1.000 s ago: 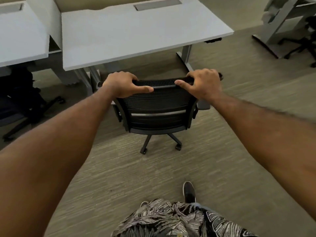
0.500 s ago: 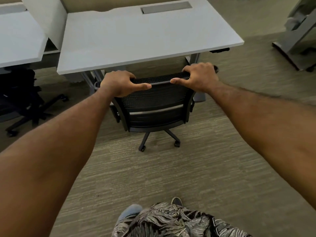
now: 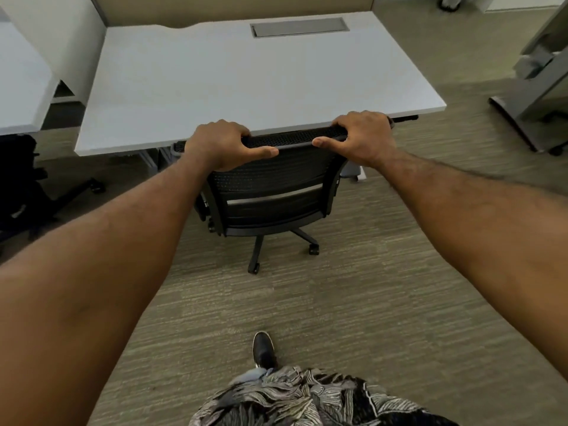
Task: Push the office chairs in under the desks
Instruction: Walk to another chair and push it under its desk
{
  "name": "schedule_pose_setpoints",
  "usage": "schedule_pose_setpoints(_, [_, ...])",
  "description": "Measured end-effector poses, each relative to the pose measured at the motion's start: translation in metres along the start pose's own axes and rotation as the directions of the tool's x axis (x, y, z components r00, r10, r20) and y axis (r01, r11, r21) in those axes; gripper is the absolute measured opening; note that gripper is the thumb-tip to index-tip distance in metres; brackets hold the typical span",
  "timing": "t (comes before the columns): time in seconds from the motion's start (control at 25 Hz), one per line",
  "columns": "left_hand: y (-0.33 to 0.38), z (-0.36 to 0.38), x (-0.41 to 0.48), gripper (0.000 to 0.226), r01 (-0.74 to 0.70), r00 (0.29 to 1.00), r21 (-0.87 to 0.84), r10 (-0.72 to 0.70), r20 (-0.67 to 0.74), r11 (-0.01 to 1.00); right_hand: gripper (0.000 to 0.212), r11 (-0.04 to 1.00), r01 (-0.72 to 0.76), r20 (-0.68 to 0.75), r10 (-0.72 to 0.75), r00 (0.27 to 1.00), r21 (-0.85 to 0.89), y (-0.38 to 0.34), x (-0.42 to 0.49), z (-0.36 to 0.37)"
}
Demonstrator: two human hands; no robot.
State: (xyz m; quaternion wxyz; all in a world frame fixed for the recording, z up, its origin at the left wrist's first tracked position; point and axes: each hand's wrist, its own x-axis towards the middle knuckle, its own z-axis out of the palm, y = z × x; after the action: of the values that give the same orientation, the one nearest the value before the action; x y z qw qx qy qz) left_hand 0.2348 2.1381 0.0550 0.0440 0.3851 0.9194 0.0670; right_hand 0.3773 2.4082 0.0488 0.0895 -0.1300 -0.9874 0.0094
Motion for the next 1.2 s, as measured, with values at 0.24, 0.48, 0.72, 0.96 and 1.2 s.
schedule_pose_setpoints(0.24, [-0.024,0.003,0.040,0.104,-0.024,0.998,0.006,0.024,-0.057,1.000,0.107,0.999,-0.015,-0.053,0.017,0.998,0.040,0.002,0.041,0.020])
schedule_pose_setpoints(0.48, [-0.026,0.002,0.062,0.101,-0.001,0.995,0.068,0.007,-0.095,0.998,0.104,0.999,-0.005,-0.066,0.007,0.998,0.037,0.014,0.067,0.024])
schedule_pose_setpoints(0.72, [-0.022,0.007,0.056,0.089,-0.018,0.972,0.167,0.056,-0.229,0.986,0.089,0.992,0.079,-0.112,-0.068,0.991,0.095,0.017,0.071,0.024])
schedule_pose_setpoints(0.96, [0.015,0.070,0.008,0.071,0.216,0.872,0.028,-0.180,-0.455,0.976,0.069,0.975,0.063,-0.240,-0.010,0.971,0.213,0.000,0.020,0.064])
schedule_pose_setpoints(1.2, [0.055,0.158,-0.104,0.092,0.396,0.894,-0.054,-0.399,-0.205,0.917,0.085,0.942,0.260,0.082,-0.283,0.956,0.214,-0.029,-0.055,0.129])
